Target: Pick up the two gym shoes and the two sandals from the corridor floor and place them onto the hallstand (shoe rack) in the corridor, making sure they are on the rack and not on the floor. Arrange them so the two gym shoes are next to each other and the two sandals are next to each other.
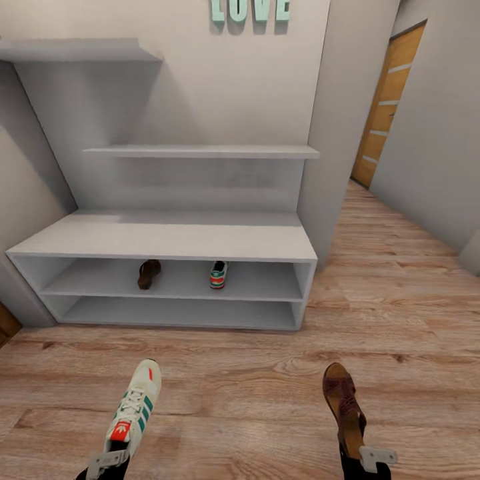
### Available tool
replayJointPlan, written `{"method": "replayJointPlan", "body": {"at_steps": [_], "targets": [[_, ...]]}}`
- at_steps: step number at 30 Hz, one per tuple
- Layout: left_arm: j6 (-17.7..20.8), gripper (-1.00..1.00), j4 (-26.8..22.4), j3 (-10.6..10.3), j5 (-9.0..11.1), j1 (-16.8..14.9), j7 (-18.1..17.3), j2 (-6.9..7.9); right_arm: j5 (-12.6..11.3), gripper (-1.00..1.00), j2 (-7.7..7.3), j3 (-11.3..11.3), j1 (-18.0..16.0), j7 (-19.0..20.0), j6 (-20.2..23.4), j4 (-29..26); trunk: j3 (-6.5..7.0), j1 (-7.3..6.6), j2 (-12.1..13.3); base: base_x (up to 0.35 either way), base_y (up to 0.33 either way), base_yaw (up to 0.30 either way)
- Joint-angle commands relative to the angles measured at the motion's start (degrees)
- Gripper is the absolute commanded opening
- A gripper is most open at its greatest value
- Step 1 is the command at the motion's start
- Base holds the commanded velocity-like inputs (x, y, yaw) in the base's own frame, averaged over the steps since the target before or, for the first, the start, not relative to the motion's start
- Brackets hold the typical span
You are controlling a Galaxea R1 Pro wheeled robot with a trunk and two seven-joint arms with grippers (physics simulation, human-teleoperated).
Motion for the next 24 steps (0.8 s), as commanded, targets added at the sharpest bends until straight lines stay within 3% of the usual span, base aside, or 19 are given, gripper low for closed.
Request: {"method": "replayJointPlan", "body": {"at_steps": [1, 6, 14, 16, 20, 21, 24], "targets": [[0.39, -1.00, 0.01, 0.56, -0.29, -0.19, -0.28, -0.06, 0.61, -1.00, 0.00, -0.30, -0.05, -0.16, -0.21, 0.08, -0.05, -0.01, -0.02, 0.000, 0.000, 0.000], [7.13, -1.00, 0.05, 0.56, -0.39, -3.70, -0.23, -0.21, 0.61, -1.00, -0.44, -0.25, -0.05, -0.10, -0.20, 0.18, -0.05, -0.01, -0.02, 0.000, 0.000, 0.000], [19.40, -1.00, -0.15, -0.13, -0.52, -12.11, 0.22, -0.27, 0.52, -1.00, -1.25, -0.33, -0.05, -0.20, -0.19, 0.20, -0.05, -0.01, -0.02, 0.000, 0.000, 0.000], [22.27, -1.00, -0.13, -1.41, -0.53, -14.26, 0.36, -0.31, 0.45, -1.00, -2.03, -0.36, -0.05, -0.23, -0.19, 0.23, -0.05, -0.01, -0.02, 0.000, 0.000, 0.000], [30.82, -1.00, -0.28, -7.36, -0.47, -19.26, 0.62, -1.25, 0.37, -1.00, -3.18, -0.54, -0.05, -0.25, -0.12, 0.18, -0.05, -0.01, -0.02, 0.000, 0.000, 0.000], [34.39, -1.00, -0.52, -9.93, -0.46, -21.36, 0.78, -2.36, 0.34, -1.00, -3.37, -1.29, -0.05, -0.28, -0.15, 0.15, -0.05, -0.01, -0.02, 0.000, 0.000, 0.000], [37.81, -1.00, -0.68, -11.89, -0.44, -24.25, 1.95, -3.41, 0.35, -1.00, -3.53, -4.97, -0.05, -0.28, -0.12, 0.08, -0.05, -0.01, -0.02, 0.000, 0.000, 0.000]]}}
